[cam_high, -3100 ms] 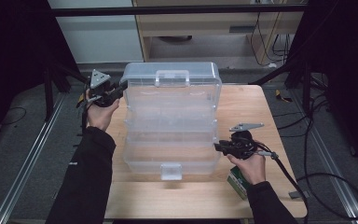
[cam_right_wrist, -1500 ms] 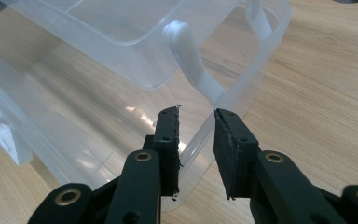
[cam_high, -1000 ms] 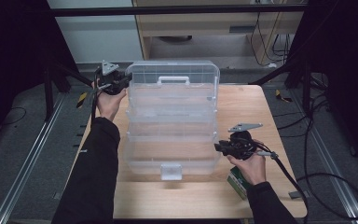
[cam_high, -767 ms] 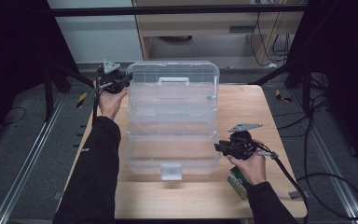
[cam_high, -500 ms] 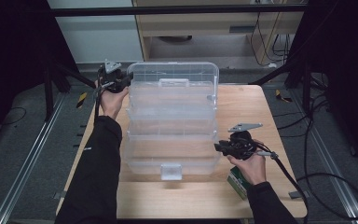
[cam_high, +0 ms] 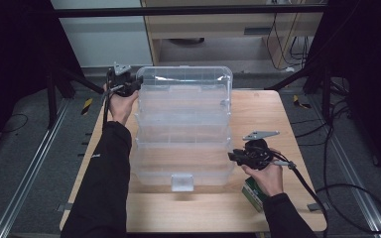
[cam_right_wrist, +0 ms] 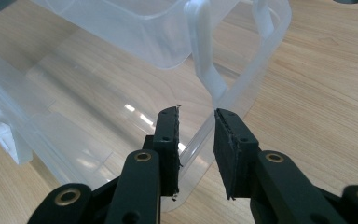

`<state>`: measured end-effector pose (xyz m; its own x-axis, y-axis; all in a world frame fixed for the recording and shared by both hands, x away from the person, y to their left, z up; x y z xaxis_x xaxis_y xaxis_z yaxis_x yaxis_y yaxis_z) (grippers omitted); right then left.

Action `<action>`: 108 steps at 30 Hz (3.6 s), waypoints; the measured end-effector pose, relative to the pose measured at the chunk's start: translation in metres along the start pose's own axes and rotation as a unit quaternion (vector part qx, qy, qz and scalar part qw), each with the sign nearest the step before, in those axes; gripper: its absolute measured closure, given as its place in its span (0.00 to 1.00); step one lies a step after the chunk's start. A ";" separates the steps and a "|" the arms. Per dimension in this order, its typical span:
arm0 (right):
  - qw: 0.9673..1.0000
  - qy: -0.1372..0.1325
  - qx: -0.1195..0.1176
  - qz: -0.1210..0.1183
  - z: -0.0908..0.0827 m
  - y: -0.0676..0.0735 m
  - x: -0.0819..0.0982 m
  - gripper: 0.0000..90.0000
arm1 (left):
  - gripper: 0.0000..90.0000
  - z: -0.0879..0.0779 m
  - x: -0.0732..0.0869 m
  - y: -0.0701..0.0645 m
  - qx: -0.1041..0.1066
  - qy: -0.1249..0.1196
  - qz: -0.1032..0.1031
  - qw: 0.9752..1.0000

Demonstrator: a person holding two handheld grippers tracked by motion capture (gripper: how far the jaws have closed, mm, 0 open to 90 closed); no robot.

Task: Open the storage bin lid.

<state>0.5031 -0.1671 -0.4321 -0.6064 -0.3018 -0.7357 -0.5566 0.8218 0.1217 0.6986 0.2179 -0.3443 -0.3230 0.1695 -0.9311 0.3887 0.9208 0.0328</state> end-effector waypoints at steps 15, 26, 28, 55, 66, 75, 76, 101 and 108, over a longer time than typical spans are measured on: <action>1.000 0.007 0.001 -0.005 0.000 0.000 -0.001 0.78 | 0.74 -0.002 0.000 0.010 0.000 -0.003 0.003 1.000; 1.000 0.002 -0.004 -0.005 -0.002 0.001 0.000 0.80 | 0.65 -0.059 0.005 0.025 0.013 -0.010 -0.020 1.000; 1.000 0.003 -0.004 -0.004 -0.002 0.001 0.000 0.80 | 0.63 -0.072 0.007 0.024 0.017 -0.016 -0.013 1.000; 1.000 0.003 -0.003 -0.002 -0.002 0.001 0.000 0.80 | 0.56 -0.170 0.093 -0.024 0.087 0.035 0.018 0.995; 1.000 0.002 -0.002 -0.002 -0.002 0.001 0.000 0.80 | 0.62 -0.165 0.145 -0.041 0.123 0.105 0.023 0.987; 1.000 -0.003 -0.003 -0.005 -0.001 0.000 0.000 0.80 | 0.68 -0.155 0.158 -0.052 0.130 0.134 0.030 0.982; 1.000 -0.003 -0.003 -0.004 -0.001 0.000 0.000 0.80 | 0.69 -0.155 0.158 -0.053 0.131 0.136 0.029 0.982; 1.000 -0.023 0.001 -0.002 -0.014 -0.001 -0.006 0.74 | 0.54 -0.173 0.147 -0.038 0.112 0.091 0.021 0.989; 0.999 -0.021 0.023 -0.017 -0.029 -0.006 -0.008 0.60 | 0.46 -0.176 0.151 -0.011 0.078 0.067 0.009 0.995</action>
<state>0.4954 -0.1837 -0.4076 -0.5628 -0.3106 -0.7660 -0.5487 0.8335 0.0652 0.4938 0.2956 -0.4216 -0.4225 0.2402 -0.8740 0.5220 0.8528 -0.0179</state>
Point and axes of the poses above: each handheld gripper's, and its own axes: z roughly forward along the jaws, x roughly out of its underside, y roughly to its left, the point moved 3 cm from there along z, roughly forward along the jaws, and after that the axes turned 3 degrees about x, right-handed, at the moved point
